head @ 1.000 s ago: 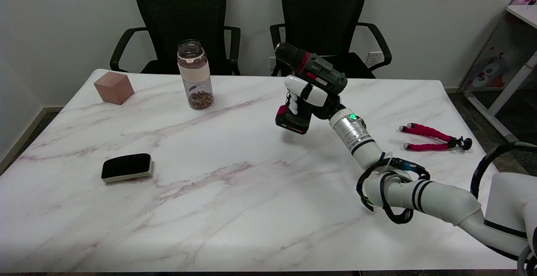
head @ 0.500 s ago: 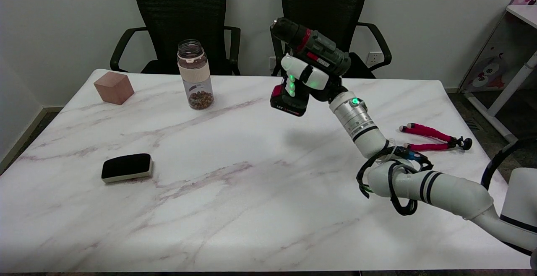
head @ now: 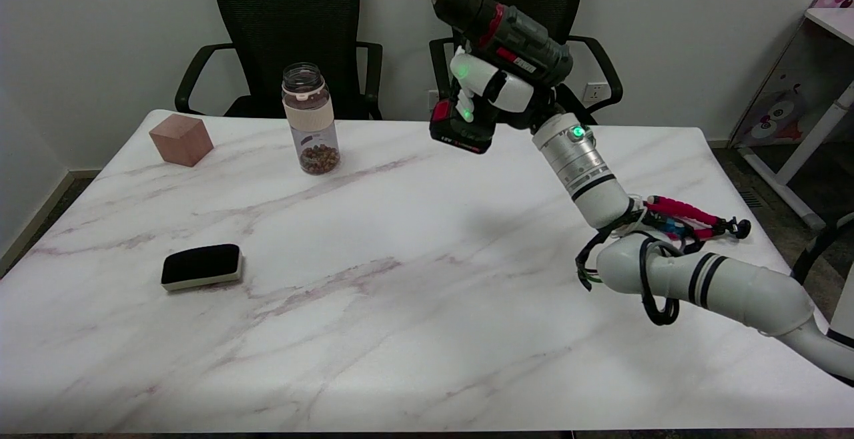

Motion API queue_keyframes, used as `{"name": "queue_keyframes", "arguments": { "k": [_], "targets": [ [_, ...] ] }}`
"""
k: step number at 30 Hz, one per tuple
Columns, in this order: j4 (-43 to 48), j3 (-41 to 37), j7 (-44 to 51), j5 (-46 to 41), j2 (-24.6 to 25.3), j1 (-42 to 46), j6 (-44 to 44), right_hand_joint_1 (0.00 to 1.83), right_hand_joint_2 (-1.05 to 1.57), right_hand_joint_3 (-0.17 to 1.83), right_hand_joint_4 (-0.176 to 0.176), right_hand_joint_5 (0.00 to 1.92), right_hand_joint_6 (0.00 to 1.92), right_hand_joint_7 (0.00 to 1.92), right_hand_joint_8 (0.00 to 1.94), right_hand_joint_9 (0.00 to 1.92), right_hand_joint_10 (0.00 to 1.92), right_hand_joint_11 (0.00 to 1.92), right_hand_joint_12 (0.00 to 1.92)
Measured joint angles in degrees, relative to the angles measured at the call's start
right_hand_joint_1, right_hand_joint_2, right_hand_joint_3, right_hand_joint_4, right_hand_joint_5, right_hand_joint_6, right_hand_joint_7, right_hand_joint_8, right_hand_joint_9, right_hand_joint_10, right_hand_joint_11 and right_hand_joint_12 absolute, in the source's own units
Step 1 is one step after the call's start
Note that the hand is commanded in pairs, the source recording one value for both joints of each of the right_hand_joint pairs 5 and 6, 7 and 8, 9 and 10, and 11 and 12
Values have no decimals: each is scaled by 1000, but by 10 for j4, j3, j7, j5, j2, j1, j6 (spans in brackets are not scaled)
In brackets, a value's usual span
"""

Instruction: Pick up the power screwdriver.

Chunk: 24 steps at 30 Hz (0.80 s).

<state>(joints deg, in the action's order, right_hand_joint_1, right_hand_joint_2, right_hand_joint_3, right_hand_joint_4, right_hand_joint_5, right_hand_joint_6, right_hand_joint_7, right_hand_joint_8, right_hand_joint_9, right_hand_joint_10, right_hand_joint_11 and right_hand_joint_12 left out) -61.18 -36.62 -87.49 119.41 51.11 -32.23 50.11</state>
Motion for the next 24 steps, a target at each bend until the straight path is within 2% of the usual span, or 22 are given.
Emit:
{"name": "queue_keyframes", "arguments": {
  "k": [24],
  "targets": [
    [-87, -7, 47, -3, -33, -7, -48, 926, 623, 717, 176, 1920, 1920, 1920, 1920, 1920, 1920, 1791, 1791]
  ]
}}
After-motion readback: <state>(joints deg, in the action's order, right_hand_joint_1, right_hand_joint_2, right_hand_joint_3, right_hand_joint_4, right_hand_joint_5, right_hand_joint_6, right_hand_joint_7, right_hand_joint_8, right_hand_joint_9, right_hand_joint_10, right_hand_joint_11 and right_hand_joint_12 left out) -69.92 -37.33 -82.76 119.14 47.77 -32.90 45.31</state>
